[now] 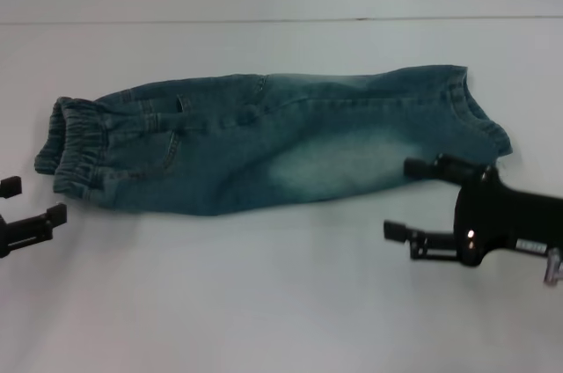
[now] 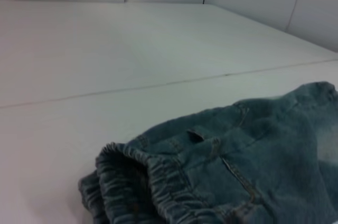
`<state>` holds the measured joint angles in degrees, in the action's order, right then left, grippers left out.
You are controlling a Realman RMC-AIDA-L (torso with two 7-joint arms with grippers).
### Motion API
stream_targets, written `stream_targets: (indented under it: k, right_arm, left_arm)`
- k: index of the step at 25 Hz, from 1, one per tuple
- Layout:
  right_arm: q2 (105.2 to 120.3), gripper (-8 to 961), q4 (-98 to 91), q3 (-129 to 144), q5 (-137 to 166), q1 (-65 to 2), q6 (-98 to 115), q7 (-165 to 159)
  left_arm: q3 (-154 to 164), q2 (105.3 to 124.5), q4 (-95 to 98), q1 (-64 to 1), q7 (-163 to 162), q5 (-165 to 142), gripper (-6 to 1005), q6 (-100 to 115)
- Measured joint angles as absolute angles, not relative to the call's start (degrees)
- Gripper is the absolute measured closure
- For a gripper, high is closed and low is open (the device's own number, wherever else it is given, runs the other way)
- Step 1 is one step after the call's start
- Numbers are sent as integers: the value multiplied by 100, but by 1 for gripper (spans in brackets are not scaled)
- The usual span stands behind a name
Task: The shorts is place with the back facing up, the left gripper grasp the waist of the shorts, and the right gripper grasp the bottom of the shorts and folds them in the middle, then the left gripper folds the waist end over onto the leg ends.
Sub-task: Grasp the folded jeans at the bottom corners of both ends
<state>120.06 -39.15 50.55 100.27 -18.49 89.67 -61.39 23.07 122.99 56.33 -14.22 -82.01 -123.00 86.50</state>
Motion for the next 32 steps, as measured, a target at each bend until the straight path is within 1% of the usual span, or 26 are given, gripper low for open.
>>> stream_targets:
  k: [6, 10, 14, 21, 32]
  right_arm:
    - [12001, 32, -3394, 5265, 10046, -1945, 9006, -5828]
    - [11997, 34, -3348, 5347, 10045, -1962, 9005, -5841]
    - [11989, 36, -3341, 5348, 10045, -1960, 9021, -5864]
    - [11988, 38, -3279, 5343, 10044, -2001, 9013, -5892]
    - [11973, 40, -3265, 5299, 10022, -2033, 8969, -5992]
  left_arm:
    - [2347, 12324, 5305, -1636, -7983, -12407, 93, 8080]
    - [2399, 12364, 5054, -1807, -7761, -12411, 94, 7571]
    - [2672, 12358, 4828, -1923, -7691, -12464, 95, 7111]
    - [2741, 12368, 4828, -2014, -7601, -12424, 96, 6796]
    - [2736, 12372, 4851, -1940, -7577, -12406, 98, 6808]
